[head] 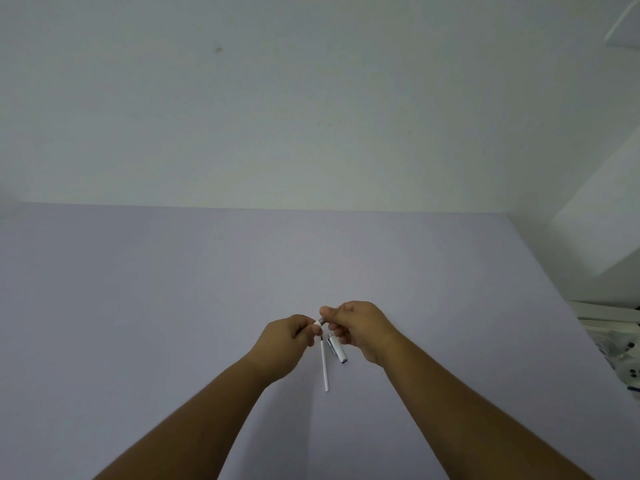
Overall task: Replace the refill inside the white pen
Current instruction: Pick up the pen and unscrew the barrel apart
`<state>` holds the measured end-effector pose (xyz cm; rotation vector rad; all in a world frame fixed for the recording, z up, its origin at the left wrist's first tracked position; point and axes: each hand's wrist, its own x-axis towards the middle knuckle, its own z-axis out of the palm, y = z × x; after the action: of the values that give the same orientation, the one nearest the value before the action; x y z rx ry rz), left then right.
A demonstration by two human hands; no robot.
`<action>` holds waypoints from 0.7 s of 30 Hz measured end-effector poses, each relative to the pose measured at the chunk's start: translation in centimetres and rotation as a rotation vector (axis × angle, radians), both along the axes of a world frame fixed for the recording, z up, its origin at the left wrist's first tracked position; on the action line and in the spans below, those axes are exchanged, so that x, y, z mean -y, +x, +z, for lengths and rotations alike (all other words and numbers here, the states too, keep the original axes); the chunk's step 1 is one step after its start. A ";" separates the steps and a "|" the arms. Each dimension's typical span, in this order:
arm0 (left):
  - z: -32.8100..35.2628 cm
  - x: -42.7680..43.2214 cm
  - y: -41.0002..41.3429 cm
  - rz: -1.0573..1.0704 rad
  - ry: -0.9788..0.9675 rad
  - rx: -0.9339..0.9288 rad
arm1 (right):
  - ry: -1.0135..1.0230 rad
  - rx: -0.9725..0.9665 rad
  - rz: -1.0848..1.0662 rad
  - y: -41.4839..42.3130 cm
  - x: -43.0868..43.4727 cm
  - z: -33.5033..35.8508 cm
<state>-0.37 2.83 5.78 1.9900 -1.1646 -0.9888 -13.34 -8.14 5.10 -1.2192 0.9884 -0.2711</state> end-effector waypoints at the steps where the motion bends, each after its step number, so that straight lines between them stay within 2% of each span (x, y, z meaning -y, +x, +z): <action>1: 0.1 0.0 0.0 -0.006 0.001 0.024 | -0.006 0.024 0.014 -0.1 0.1 0.1; 4: 0.5 0.0 0.1 -0.022 -0.007 0.090 | 0.057 0.141 0.039 -0.3 0.2 0.5; 6: 0.8 0.0 0.1 -0.028 -0.022 0.111 | 0.079 0.095 0.035 -0.2 0.1 1.2; 8: 1.1 0.1 0.0 -0.036 -0.028 0.138 | 0.018 0.015 0.020 0.0 0.0 1.3; 11: 1.3 0.2 0.1 -0.045 -0.028 0.180 | -0.040 0.060 0.036 0.1 -0.1 1.5; 13: 1.4 0.1 0.1 -0.056 -0.022 0.196 | -0.005 0.109 0.039 0.0 0.0 1.6; 15: 1.5 0.1 0.0 -0.056 -0.020 0.195 | 0.049 0.071 0.017 0.0 -0.1 2.0; 18: 1.6 0.2 -0.1 -0.057 -0.016 0.214 | 0.014 0.003 -0.006 0.0 0.0 1.9; 21: 1.7 0.2 -0.2 -0.069 -0.016 0.243 | 0.007 0.097 0.023 -0.3 0.2 1.8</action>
<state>-0.57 2.59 7.48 2.1140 -1.3738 -0.7828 -13.63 -8.29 6.92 -1.1992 0.8904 -0.3051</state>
